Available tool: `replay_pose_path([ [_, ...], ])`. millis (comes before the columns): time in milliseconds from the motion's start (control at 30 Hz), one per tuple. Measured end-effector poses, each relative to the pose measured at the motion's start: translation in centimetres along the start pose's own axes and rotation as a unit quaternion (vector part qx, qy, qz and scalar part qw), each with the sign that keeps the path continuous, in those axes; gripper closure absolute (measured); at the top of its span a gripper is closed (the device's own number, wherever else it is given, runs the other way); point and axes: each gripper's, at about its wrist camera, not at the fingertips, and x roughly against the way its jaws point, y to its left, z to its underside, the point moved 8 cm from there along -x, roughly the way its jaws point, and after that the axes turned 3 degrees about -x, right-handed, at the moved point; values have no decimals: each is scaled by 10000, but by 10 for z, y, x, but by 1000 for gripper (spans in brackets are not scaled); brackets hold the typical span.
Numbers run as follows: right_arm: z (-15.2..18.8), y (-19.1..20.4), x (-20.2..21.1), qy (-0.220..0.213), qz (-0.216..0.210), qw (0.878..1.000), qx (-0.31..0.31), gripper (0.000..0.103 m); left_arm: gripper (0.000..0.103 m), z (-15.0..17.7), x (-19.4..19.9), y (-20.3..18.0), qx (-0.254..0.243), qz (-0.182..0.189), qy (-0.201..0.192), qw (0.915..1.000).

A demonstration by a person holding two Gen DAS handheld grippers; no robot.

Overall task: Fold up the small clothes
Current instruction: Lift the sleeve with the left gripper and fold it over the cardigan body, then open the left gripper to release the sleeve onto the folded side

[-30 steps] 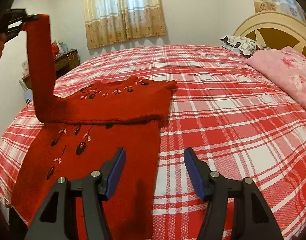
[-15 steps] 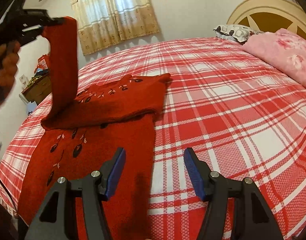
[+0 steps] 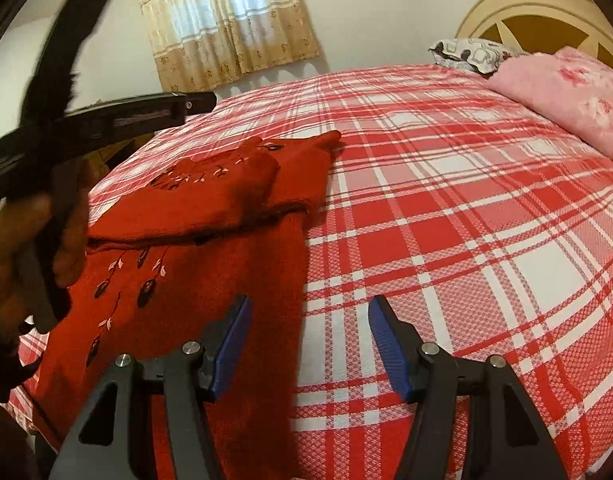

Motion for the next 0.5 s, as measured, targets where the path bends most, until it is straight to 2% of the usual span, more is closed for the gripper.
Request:
replay_pose_path([
  [33,0,1,0,-1,-6,10000,14,41,46,1,12,4,-32,-24,-127,9999],
  [67,1,1,0,2,-9,10000,20,41,41,1,17,4,-59,-65,-208,9997],
  [167,1,1,0,2,12,10000,31,41,32,17,38,24,-65,-219,-286,9993],
  [233,1,2,0,-24,14,10000,47,41,24,42,49,50,10,-407,-229,9989],
  [267,1,3,0,-34,33,10000,75,41,20,54,48,61,14,-579,-157,9982],
  [367,4,7,-2,-22,122,9997,201,41,19,105,46,111,117,-1201,259,9924],
  [433,5,9,-2,-51,168,9994,301,41,19,135,40,140,378,-1375,645,9877],
  [500,6,13,-2,-90,215,9988,422,41,20,161,34,166,822,-1379,946,9825],
])
